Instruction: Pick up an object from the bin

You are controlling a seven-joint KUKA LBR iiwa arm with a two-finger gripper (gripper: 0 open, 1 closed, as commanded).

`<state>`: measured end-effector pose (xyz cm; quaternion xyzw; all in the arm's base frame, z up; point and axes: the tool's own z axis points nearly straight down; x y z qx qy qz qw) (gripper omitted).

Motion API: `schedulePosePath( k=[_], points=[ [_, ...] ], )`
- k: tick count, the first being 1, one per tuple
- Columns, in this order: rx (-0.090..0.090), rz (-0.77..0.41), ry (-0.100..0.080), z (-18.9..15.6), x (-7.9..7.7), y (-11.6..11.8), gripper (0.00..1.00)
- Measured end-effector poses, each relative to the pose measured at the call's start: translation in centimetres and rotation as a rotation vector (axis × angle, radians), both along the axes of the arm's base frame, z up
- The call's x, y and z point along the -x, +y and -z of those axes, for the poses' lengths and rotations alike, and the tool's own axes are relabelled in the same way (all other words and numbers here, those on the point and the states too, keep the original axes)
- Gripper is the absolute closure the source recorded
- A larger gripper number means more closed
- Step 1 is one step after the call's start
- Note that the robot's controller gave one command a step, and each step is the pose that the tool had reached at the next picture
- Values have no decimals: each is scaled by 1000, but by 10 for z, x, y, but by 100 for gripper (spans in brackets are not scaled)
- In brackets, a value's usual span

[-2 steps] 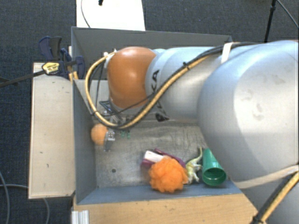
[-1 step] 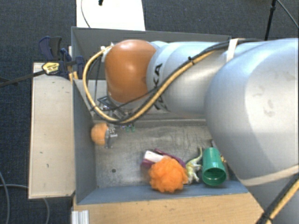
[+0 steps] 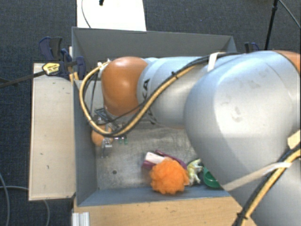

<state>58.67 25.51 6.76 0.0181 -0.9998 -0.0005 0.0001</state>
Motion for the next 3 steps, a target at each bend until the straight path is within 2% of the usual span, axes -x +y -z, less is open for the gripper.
schedulePosePath(
  k=[1,2,3],
  points=[
    [-1,-283,-8,-4,-8,-1,100],
    [-1,-280,-8,-5,-8,-1,100],
    [0,-276,-1,-113,-8,-1,100]
  ],
)
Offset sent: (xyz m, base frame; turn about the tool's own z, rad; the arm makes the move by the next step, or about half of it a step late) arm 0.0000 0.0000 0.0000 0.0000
